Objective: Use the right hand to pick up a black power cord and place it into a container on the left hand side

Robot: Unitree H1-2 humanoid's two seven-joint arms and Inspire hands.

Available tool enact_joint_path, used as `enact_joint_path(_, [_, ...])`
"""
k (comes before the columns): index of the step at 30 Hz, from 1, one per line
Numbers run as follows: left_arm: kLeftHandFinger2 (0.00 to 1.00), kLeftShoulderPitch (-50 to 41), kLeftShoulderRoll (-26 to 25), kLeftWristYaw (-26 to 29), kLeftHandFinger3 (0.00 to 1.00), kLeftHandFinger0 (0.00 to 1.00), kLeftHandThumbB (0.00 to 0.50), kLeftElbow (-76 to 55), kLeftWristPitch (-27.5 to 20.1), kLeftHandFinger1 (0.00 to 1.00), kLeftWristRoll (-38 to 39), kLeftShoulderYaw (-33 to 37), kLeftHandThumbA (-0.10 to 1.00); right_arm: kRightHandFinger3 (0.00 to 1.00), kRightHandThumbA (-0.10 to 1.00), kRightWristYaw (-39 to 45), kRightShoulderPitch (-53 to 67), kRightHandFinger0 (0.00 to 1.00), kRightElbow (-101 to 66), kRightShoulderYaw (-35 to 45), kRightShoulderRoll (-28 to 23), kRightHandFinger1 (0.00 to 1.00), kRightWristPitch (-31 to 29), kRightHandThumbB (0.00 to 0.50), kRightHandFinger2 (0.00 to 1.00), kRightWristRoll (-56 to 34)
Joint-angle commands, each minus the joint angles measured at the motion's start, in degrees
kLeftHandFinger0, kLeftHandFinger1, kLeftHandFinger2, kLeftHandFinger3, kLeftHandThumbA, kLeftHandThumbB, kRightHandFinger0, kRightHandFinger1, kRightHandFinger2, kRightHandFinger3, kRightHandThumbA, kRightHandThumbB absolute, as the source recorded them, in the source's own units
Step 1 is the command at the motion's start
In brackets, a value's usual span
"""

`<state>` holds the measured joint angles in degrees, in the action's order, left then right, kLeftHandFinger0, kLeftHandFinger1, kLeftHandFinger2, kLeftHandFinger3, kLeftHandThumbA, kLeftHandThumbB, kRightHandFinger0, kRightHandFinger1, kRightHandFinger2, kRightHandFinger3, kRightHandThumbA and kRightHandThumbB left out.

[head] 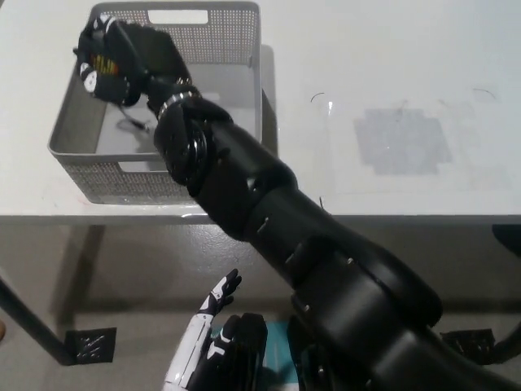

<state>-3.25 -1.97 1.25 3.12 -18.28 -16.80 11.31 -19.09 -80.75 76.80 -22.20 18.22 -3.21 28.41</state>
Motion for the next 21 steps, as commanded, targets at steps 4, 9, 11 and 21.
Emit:
enact_joint_path(4, [1.00, 1.50, -0.33, -0.55, 1.00, 1.00, 0.045, -2.27, -0.41, 1.00, -0.07, 0.04, 1.00, 0.14, -0.10, -2.10, -1.99, 0.00, 0.65, -1.55, -0.13, 0.00, -2.47, 0.236, 0.28, 0.68])
enact_joint_path(9, [1.00, 1.85, -0.36, -0.48, 1.00, 1.00, 0.065, -1.94, -0.91, 1.00, -0.53, 0.11, 1.00, 1.00, 0.41, 1.59, -2.61, 0.40, 1.50, -1.95, -0.48, 0.60, 0.69, 0.257, 1.00, 0.19])
enact_joint_path(11, [1.00, 1.79, -0.37, -0.47, 1.00, 1.00, 0.068, -1.92, -0.96, 1.00, -0.64, 0.14, 1.00, 1.00, 0.68, 4.34, -2.89, 1.00, 1.48, -2.15, -0.61, 1.00, 1.85, 0.291, 1.00, 0.10])
enact_joint_path(21, [1.00, 1.83, -0.48, -0.93, 1.00, 1.00, 0.079, -2.16, -0.44, 1.00, -0.39, 0.24, 1.00, 1.00, 1.00, 6.51, -2.06, 1.00, -1.15, -2.42, -1.99, 1.00, 2.52, 0.500, 1.00, 0.04])
